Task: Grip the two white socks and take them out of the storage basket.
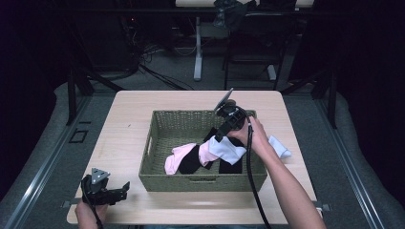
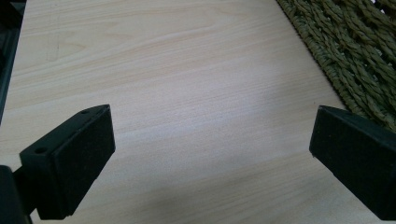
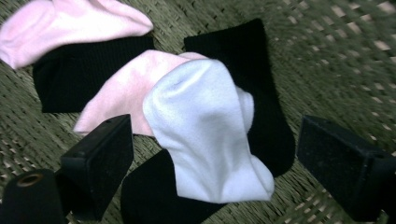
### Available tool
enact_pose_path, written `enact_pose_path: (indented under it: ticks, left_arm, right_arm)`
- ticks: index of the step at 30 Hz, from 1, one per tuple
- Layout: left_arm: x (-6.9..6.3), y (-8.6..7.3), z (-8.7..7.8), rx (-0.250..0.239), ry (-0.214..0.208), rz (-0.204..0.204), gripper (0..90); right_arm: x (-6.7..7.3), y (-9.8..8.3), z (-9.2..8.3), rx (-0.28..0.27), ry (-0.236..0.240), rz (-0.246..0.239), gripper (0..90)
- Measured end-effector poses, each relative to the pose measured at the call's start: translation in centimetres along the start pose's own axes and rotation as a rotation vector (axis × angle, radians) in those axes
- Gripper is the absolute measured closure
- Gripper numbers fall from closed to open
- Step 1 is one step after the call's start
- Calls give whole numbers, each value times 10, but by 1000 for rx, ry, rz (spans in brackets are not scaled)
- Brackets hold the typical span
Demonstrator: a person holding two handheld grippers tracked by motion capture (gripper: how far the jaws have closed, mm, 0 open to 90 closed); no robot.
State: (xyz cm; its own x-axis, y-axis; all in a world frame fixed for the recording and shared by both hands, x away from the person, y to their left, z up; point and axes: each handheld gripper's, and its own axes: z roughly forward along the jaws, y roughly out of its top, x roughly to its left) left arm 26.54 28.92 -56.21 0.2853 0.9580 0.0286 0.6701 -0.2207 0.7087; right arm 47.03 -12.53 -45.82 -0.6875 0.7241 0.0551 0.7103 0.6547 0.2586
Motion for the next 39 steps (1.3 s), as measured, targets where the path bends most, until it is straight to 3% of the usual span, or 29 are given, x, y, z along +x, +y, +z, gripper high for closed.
enact_pose_path:
  ticks: [7,18,23,28,32,39]
  left_arm:
    - [2,-3,-1,7,4,-8,1]
    - [1,-2,1,11,0,-1,1]
    - [1,-2,0,14,1,2,2]
    - [1,-2,0,11,3,0,2]
    - [0,-1,1,9,2,-4,2]
    - [0,-1,1,14,0,5,2]
  right_arm:
    - [9,1,24,48,-7,-31,163]
    - [10,5,50,113,-11,-16,206]
    - [7,4,59,155,-33,0,324]
    - [5,2,58,168,-37,-4,631]
    - [3,-1,50,162,-24,-8,691]
    - [-3,-4,24,114,-15,-2,715]
